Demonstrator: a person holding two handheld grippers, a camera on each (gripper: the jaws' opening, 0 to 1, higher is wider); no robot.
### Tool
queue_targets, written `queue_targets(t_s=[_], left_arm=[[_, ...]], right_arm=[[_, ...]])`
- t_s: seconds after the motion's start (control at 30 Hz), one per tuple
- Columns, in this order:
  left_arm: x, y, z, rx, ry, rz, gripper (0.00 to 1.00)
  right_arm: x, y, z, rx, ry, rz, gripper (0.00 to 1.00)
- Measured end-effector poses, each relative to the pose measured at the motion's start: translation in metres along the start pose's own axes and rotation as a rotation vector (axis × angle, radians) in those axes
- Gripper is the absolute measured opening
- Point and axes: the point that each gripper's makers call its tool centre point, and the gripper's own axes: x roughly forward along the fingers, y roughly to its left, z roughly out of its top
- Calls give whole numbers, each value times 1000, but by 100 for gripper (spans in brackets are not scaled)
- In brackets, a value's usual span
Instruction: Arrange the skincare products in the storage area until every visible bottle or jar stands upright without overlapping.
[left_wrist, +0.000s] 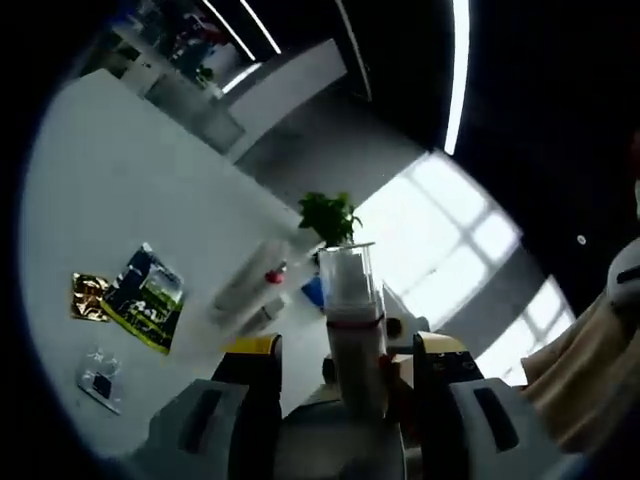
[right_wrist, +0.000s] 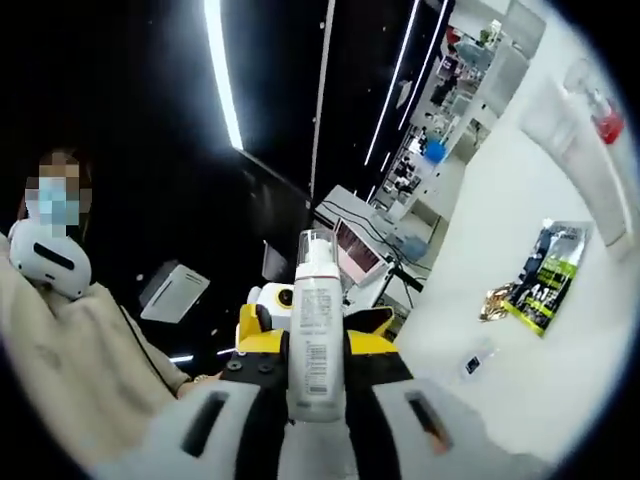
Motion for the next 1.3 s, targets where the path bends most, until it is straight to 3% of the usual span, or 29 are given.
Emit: queue_targets(t_s=[0.3, 0.57, 0.87, 0.93, 0.97, 1.03, 1.13, 1.27, 1.3], left_arm=[[7, -17, -4, 28, 19, -47, 28], [9, -18, -9, -6, 37, -46, 20], [14, -22, -8, -22, 58, -34, 18], [16, -21, -4, -10, 47, -8, 18], [16, -15, -4, 25, 54, 27, 18], [18, -8, -7, 100, 102, 80, 17], [22, -3, -7, 182, 129, 116, 17], [26, 3, -10, 295, 170, 152, 17], [28, 6, -12, 356, 191, 172, 17]], right_arm=[[-6, 5, -1, 26, -20, 24, 20], [-13, 13, -3, 20, -4, 62, 20], [-16, 14, 1, -13, 0, 58, 21], [-17, 8, 8, -81, -30, 22, 22], [-20, 1, 12, -157, -37, -26, 22], [-26, -10, 6, -219, 20, -99, 27], [-38, -25, 2, -258, 69, -186, 37], [-58, -33, 8, -323, 89, -279, 39], [-63, -30, 13, -350, 93, -297, 39]])
